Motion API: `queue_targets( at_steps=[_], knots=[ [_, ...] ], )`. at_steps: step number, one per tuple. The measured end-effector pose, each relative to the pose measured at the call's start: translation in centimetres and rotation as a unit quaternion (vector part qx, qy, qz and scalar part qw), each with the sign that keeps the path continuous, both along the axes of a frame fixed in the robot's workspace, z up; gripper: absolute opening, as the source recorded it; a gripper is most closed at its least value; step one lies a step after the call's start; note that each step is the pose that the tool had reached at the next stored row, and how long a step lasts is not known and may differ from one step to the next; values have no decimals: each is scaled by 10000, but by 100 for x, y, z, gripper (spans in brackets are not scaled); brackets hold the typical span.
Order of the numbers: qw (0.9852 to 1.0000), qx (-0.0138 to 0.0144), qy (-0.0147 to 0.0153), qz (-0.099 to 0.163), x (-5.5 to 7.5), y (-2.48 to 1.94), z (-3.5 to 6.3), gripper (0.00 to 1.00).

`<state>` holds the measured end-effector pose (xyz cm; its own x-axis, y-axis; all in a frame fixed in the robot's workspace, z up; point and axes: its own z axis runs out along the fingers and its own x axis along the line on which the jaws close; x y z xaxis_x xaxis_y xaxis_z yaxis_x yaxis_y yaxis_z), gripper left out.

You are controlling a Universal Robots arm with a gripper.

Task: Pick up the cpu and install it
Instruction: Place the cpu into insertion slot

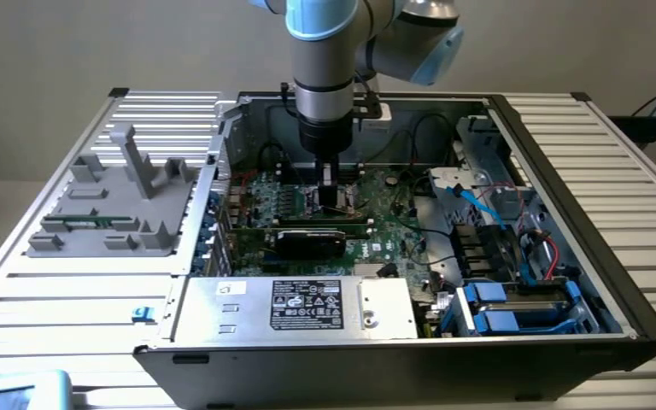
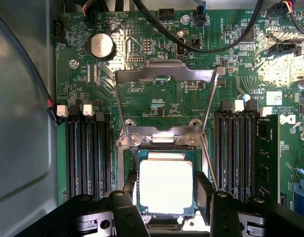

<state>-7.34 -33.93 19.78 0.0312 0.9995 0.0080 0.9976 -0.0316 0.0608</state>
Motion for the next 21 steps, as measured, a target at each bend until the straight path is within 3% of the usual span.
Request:
queue_targets(
  at_steps=[9,12,21],
  knots=[
    [10000,4,-7,0,-3,1,-1,55],
    [10000,22,-7,0,-4,1,-1,55],
    [10000,32,-6,2,-7,1,-6,55]
  ],
)
